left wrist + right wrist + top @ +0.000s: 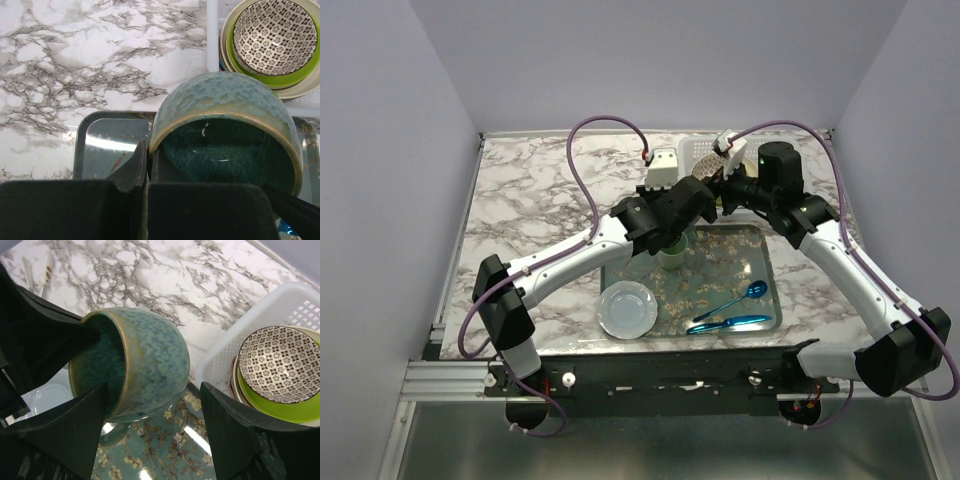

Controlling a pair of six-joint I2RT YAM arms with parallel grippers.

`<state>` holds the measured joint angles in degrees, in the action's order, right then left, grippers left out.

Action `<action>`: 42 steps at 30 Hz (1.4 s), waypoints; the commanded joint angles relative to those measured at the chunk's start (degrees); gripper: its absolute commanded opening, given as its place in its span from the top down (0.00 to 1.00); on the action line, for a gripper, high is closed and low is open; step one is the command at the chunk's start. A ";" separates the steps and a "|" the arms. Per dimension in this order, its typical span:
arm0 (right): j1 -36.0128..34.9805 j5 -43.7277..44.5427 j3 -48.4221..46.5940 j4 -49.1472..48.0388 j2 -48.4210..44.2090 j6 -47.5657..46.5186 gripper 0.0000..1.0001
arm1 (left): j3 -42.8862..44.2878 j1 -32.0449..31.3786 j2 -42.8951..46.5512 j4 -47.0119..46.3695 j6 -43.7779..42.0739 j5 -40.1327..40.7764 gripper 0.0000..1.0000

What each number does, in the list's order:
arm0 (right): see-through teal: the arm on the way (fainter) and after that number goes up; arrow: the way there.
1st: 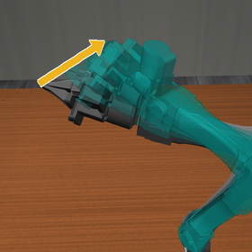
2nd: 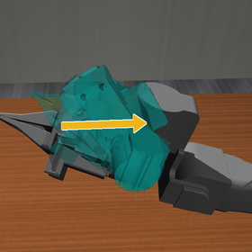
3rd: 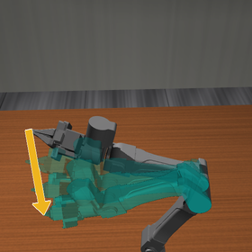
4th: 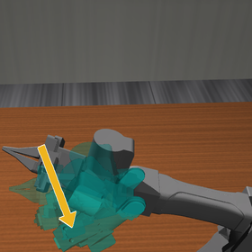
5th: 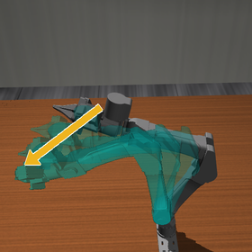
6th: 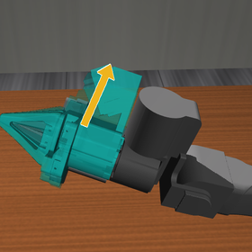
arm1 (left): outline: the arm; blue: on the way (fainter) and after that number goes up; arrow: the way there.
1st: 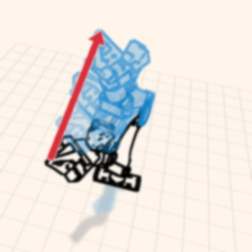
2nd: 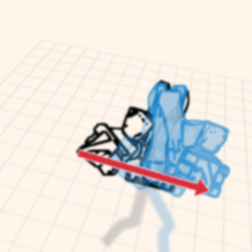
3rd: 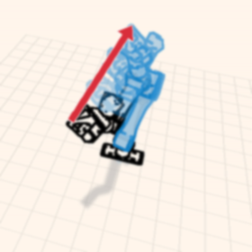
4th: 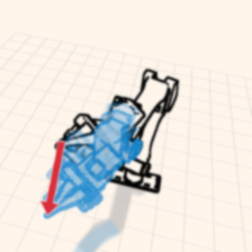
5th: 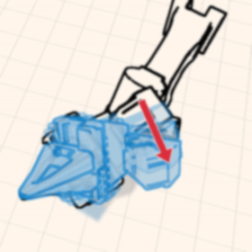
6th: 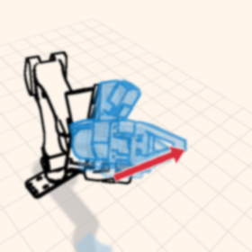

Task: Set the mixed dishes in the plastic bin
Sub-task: Pick up the cup at the center of the board.

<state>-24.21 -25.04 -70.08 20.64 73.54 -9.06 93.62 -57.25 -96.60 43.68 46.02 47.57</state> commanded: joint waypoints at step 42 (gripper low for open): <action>-2.69 10.45 0.39 -4.03 2.14 4.31 1.00 | 3.94 -2.42 3.78 -10.72 4.17 -1.87 0.53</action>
<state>-28.29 -4.25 -69.71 19.03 79.44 -7.20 99.24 -60.40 -97.89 40.38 50.48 47.03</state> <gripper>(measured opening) 0.145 0.386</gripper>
